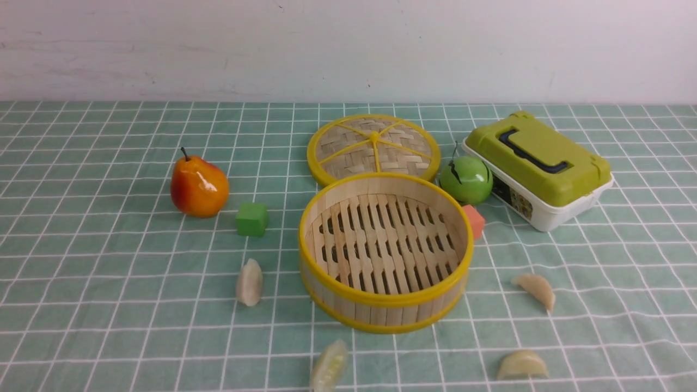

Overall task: Put the dumplings into the steamer on the table with the blue tablecloth.
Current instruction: 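Reach for and grasp a dumpling on the table with the left gripper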

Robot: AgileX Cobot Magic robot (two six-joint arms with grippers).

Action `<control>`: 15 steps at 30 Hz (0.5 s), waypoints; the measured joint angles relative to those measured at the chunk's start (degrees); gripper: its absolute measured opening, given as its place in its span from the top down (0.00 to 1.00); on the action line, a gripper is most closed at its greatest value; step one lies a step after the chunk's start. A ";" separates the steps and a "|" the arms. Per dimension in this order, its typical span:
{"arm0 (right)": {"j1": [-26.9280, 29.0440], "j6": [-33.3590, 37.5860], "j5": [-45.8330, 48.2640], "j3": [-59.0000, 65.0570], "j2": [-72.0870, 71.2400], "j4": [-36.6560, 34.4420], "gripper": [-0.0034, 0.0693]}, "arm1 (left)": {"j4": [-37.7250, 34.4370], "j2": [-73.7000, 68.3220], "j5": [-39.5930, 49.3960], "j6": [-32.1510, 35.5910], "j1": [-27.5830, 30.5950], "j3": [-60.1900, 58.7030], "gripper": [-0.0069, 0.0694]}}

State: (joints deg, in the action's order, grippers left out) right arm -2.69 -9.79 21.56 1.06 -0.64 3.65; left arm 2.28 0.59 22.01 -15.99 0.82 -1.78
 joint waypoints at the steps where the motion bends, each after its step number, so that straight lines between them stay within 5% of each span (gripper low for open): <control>1: 0.00 0.00 0.00 0.00 0.00 0.00 0.62 | 0.00 0.00 0.00 0.00 0.00 0.00 0.60; 15: 0.00 0.00 0.00 0.00 0.00 0.19 0.62 | -1.14 0.00 0.00 0.00 0.00 0.00 0.60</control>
State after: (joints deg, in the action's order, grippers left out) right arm -2.69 -9.79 21.56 1.06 -0.64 3.84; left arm 1.14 0.59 22.01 -15.99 0.82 -1.78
